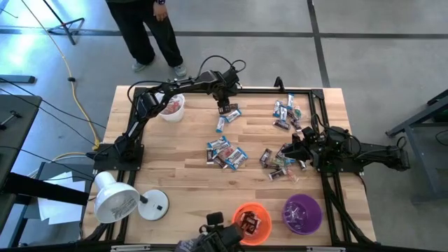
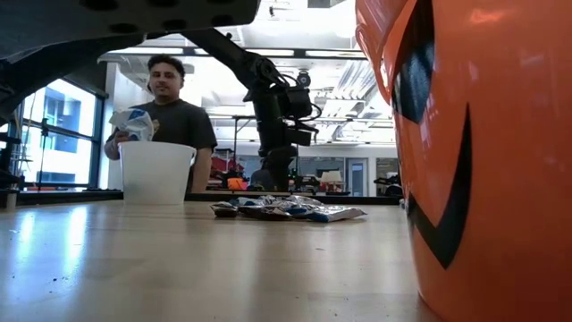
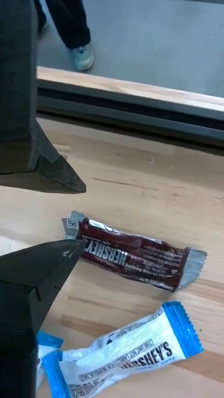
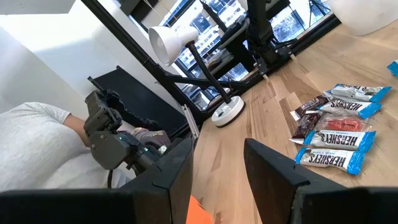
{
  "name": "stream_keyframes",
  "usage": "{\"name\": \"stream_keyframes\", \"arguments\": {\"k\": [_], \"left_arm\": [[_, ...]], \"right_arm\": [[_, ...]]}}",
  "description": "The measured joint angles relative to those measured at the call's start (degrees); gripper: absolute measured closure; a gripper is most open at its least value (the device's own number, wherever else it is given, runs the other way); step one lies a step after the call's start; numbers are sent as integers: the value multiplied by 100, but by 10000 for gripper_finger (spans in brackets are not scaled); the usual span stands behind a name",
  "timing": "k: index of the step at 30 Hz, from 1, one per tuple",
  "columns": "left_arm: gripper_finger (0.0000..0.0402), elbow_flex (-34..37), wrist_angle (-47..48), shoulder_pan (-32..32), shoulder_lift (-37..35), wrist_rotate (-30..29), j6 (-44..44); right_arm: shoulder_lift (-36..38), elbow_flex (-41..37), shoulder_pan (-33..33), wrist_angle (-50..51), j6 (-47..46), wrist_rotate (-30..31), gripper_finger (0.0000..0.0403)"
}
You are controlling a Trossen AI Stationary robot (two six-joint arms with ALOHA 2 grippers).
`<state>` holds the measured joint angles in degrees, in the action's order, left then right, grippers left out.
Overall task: Organize candy in baskets
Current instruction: Put the brown chocolate into the orange bucket
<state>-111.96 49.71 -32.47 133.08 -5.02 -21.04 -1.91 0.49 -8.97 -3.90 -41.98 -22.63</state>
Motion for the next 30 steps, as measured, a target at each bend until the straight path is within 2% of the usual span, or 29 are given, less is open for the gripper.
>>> {"name": "stream_keyframes", "arguments": {"k": [30], "left_arm": [[285, 0, 0, 0, 0, -6, 302]], "right_arm": [[0, 0, 0, 0, 1, 0, 265]]}}
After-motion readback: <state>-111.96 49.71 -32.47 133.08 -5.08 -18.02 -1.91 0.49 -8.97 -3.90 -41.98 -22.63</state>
